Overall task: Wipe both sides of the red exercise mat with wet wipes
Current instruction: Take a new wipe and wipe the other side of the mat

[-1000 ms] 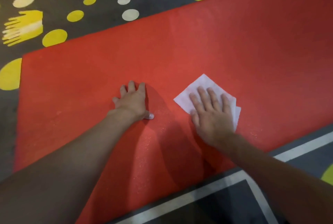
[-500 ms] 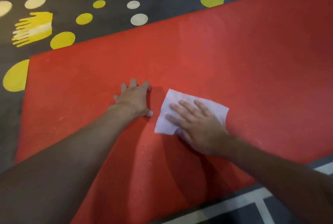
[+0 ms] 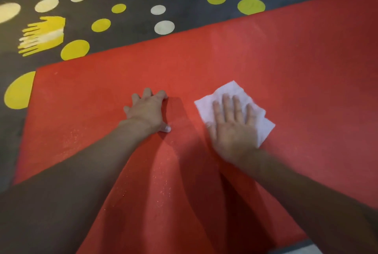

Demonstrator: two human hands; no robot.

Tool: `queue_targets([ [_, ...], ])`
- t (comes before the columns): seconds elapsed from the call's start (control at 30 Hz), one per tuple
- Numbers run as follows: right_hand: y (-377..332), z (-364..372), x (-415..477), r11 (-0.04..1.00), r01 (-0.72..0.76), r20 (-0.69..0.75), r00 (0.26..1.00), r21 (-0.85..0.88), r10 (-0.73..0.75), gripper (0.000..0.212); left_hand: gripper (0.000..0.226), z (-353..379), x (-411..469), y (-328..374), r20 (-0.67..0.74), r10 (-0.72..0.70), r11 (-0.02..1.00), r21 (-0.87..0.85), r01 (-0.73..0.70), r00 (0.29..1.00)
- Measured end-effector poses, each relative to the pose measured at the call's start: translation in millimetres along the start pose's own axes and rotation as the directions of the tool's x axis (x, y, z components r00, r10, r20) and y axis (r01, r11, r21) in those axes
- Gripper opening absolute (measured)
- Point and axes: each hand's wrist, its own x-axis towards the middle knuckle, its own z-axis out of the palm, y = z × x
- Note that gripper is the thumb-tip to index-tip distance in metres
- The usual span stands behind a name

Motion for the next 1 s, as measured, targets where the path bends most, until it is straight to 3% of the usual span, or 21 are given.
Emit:
queue_targets([
  [0.03,-12.6,1.5,-9.3,0.992,0.124,0.026,0.992,-0.008,-0.124,0.063,0.103,1.3,1.8,0.3,-0.002,-0.009,1.000,0.008,0.009,1.000],
  [0.1,-8.3,-1.7,-14.9,0.903,0.429,0.112,0.898,-0.002,-0.426,0.061,0.118,3.2,5.4,-1.1,0.021,-0.030,0.999,0.024,0.030,0.999],
  [0.13,3.0,-4.0,-3.9,0.873,0.488,0.120,0.866,0.006,-0.485,0.059,0.124,3.0,8.7,-3.6,0.048,-0.035,0.999,0.030,0.034,0.998],
  [0.17,15.3,-7.8,9.5,0.887,0.463,0.100,0.882,-0.007,-0.460,0.058,0.127,1.5,9.7,-4.3,0.073,-0.031,0.999,0.032,0.029,0.997],
  [0.23,25.9,-8.8,33.9,0.980,0.197,0.066,0.978,-0.007,-0.196,0.063,0.123,-3.9,14.0,-7.3,0.103,-0.028,0.999,0.031,0.025,0.994],
  [0.27,18.7,-5.8,37.0,0.998,0.059,0.067,0.996,-0.029,-0.057,0.066,0.117,-6.8,16.5,-8.1,0.100,-0.027,0.999,0.020,0.025,0.995],
  [0.3,4.9,-2.7,33.6,0.999,0.024,0.063,0.998,-0.044,-0.022,0.067,0.109,-9.8,19.8,-9.4,0.079,-0.030,1.000,-0.001,0.030,0.996],
  [0.33,-11.0,-1.8,24.8,0.996,0.084,0.074,0.994,-0.030,-0.082,0.066,0.100,-11.8,22.7,-10.1,0.046,-0.034,0.999,-0.025,0.036,0.998],
  [0.4,-19.1,-3.1,14.1,0.923,0.384,0.125,0.916,0.007,-0.382,0.060,0.086,-13.3,27.0,-9.7,-0.015,-0.052,0.997,-0.052,0.051,0.999],
  [0.47,4.9,-6.9,34.9,0.873,0.487,0.146,0.863,0.020,-0.484,0.058,0.085,-11.1,29.3,-7.5,-0.032,-0.066,0.997,-0.032,0.065,0.997],
  [0.53,22.4,-13.1,66.0,0.969,0.247,0.124,0.961,0.019,-0.248,0.067,0.096,-8.4,34.2,-6.9,-0.040,-0.074,0.997,-0.002,0.074,0.996],
  [0.6,10.0,-7.6,74.9,0.999,0.004,0.114,0.993,-0.036,0.000,0.074,0.116,-9.3,41.4,-8.0,-0.010,-0.084,0.996,0.011,0.084,0.996],
  [0.67,-17.8,-2.0,60.4,0.989,0.149,0.105,0.984,-0.014,-0.147,0.071,0.128,-14.1,48.3,-10.3,0.056,-0.068,0.998,0.016,0.067,0.996],
  [0.73,-17.2,-3.8,55.5,0.904,0.427,0.126,0.895,0.027,-0.427,0.063,0.123,-19.2,55.5,-14.3,0.081,-0.043,0.998,0.044,0.040,0.996],
  [0.77,-5.1,-5.4,65.6,0.876,0.481,0.127,0.868,0.024,-0.480,0.060,0.117,-21.6,58.7,-16.8,0.072,-0.032,0.998,0.053,0.028,0.997],
  [0.8,6.3,-7.6,80.3,0.894,0.448,0.125,0.886,0.012,-0.446,0.060,0.110,-23.6,62.7,-19.4,0.047,-0.018,0.998,0.055,0.015,0.999],
  [0.9,6.6,-5.8,108.3,0.999,0.031,0.108,0.994,-0.009,-0.030,0.059,0.094,-25.1,78.0,-26.0,-0.039,0.015,0.999,0.034,-0.014,0.999],
  [0.93,-8.0,-1.3,106.8,1.000,0.000,0.093,0.996,-0.009,0.001,0.060,0.094,-26.9,81.9,-26.0,-0.041,0.021,0.999,0.044,-0.019,0.999],
  [1.0,-34.2,1.3,92.2,0.979,0.199,0.080,0.976,0.041,-0.202,0.062,0.100,-29.6,85.3,-24.4,-0.020,-0.003,0.998,0.067,0.005,1.000],
])
